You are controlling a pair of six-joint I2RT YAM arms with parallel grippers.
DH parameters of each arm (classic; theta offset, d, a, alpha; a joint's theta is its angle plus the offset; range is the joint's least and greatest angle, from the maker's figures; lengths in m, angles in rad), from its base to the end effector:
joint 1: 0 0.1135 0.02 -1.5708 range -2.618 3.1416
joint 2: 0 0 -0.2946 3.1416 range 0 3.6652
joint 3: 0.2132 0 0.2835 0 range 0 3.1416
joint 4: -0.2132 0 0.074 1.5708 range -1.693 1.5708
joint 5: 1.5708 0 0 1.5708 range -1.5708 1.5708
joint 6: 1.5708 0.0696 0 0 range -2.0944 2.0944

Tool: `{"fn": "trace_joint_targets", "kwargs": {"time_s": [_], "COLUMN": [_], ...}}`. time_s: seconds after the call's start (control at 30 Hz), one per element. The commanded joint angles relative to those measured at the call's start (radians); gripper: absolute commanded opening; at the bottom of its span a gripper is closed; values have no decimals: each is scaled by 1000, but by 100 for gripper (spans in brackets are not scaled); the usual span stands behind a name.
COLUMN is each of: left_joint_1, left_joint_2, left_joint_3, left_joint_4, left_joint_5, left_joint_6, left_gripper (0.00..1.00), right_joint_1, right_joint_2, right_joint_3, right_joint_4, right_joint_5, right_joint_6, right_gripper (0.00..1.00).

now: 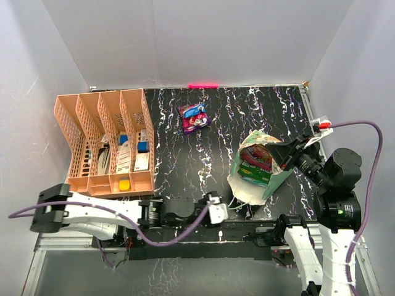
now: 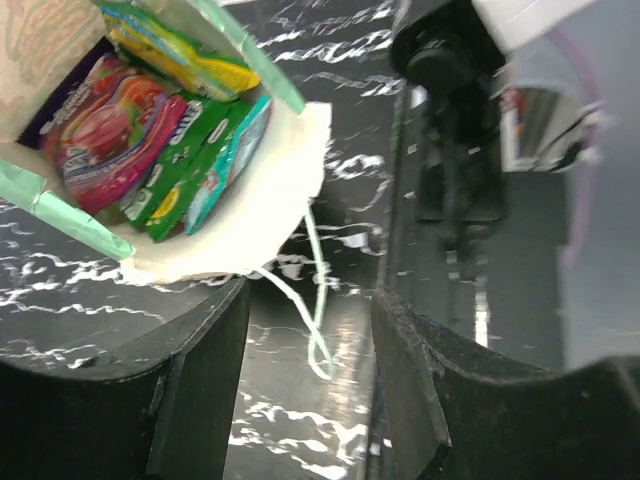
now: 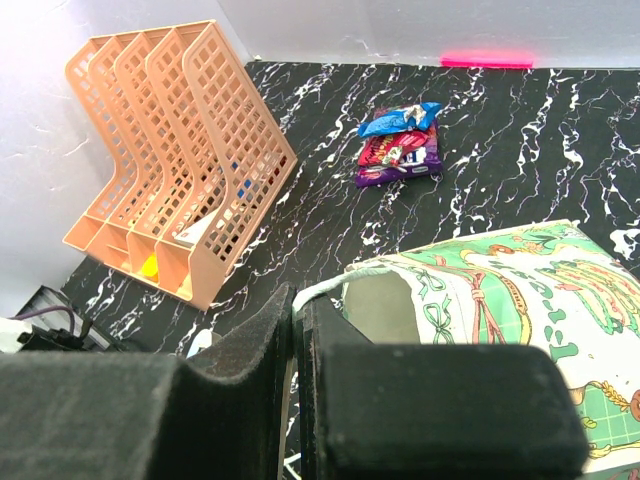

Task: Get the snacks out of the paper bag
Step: Take out the snack from the paper bag.

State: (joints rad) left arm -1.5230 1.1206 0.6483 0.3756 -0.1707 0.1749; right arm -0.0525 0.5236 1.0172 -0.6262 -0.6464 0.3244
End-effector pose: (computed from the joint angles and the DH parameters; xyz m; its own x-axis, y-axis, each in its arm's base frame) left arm 0.0265 -0.3069 0.2923 0.1653 0.1325 -0.9773 0.9622 0.1959 0.1894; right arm 0.1109 0.0361 0.4278 -0.3018 0.2707 -0.9141 -0.4833 0.7831 0.3914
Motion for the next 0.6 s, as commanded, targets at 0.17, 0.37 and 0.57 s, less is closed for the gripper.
{"fn": "trace_joint_targets", "kwargs": {"time_s": [0.17, 0.37, 0.57], "left_joint_1": [53, 187, 284], "left_joint_2": [409, 537, 665], "left_joint_3": [199, 333, 438], "left_joint_4": [293, 252, 181], "left_joint_5": [-63, 134, 237], "left_joint_6": [549, 598, 664], "left_gripper": [34, 28, 33], "right_joint_1": [5, 5, 5], "right_joint_2": [-1, -9, -6], "right_joint_3": [25, 38, 34], "right_joint_4": [60, 43, 60], "right_joint_5": [-11, 8, -2], "right_joint_6": [12, 4, 10], "right_gripper": [7, 7, 7]}}
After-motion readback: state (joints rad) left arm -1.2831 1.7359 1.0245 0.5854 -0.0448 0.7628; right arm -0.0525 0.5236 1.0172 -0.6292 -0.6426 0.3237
